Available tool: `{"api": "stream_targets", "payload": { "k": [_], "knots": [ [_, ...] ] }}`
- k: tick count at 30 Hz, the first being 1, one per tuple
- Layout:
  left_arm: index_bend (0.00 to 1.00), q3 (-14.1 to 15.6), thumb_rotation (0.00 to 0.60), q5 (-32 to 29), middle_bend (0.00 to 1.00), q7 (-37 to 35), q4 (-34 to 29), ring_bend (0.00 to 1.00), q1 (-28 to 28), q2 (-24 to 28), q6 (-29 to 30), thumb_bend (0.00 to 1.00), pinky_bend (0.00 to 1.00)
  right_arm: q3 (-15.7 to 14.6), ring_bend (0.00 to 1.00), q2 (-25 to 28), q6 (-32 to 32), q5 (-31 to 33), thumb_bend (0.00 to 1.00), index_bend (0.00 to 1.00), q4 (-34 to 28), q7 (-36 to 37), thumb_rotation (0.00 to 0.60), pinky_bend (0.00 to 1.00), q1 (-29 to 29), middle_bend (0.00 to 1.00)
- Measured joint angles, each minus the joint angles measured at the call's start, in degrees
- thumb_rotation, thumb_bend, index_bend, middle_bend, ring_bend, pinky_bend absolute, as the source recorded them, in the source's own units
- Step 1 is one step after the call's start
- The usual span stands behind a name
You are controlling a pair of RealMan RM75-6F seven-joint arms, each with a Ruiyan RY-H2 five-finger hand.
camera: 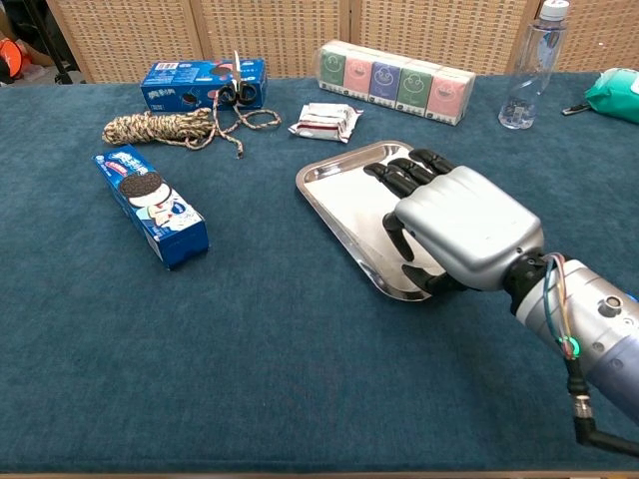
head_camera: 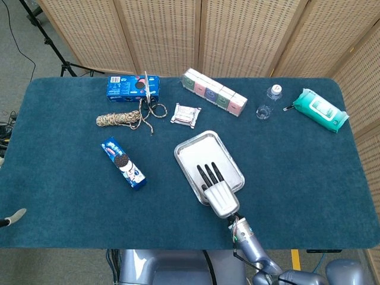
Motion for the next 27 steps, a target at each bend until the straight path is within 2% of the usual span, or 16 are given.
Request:
{"api": "stream_targets", "payload": {
  "k": [5,7,9,11,15,22,27],
  "knots": [
    [0.0,0.0,0.6,-0.2,0.0,-0.3,0.0,0.0,0.0,0.1,-0.1,0.0,0.0,0.6,0.0,-0.9,-0.4,0.8,0.53,0.72,0.7,-0.4,0.6,0.0,0.1,0.03],
    [0.0,-0.1,0.6,-0.3,0.0,-0.5,0.1,0.0,0.0,0.2,-0.1,0.0,0.0,0.6,0.0,-0.9,-0.3,0.8,0.51,0.63,1.0,-0.8,0.6,0.0,0.1,0.01],
    [0.0,-0.1,0.6,-0.3,0.0,-0.7,0.1,0.0,0.0,0.2,0.0,0.0,0.0,0.5,0.0,-0.6,-0.5,0.8,0.51,0.47,0.7,-0.8,0.6,0.0,0.0,0.0],
    [0.0,-0.1,0.6,-0.3,0.0,-0.8,0.2,0.0,0.0,0.3,0.0,0.0,0.0,0.4,0.0,0.1,-0.9,1.1,0.51,0.38,-0.1,-0.8,0.6,0.0,0.0,0.0],
    [0.0,-0.1,0.6,-0.2,0.0,-0.9,0.2,0.0,0.0,0.4,0.1,0.0,0.0,0.2,0.0,1.9,-1.9,2.1,0.47,0.27,-2.8,-2.1,0.6,0.0,-0.3,0.0],
    [0.0,0.0,0.6,0.0,0.0,-0.3,0.0,0.0,0.1,0.2,0.1,0.0,0.0,-0.4,0.0,5.4,-3.3,4.4,0.45,0.2,-10.3,-5.8,0.6,0.0,-0.9,0.0],
    [0.0,0.0,0.6,-0.1,0.0,0.1,-0.1,0.0,0.1,0.2,0.0,0.0,0.0,-0.8,0.0,6.7,-3.7,5.0,0.31,0.14,-13.4,-7.2,0.6,0.0,-1.2,0.0]
  ]
}}
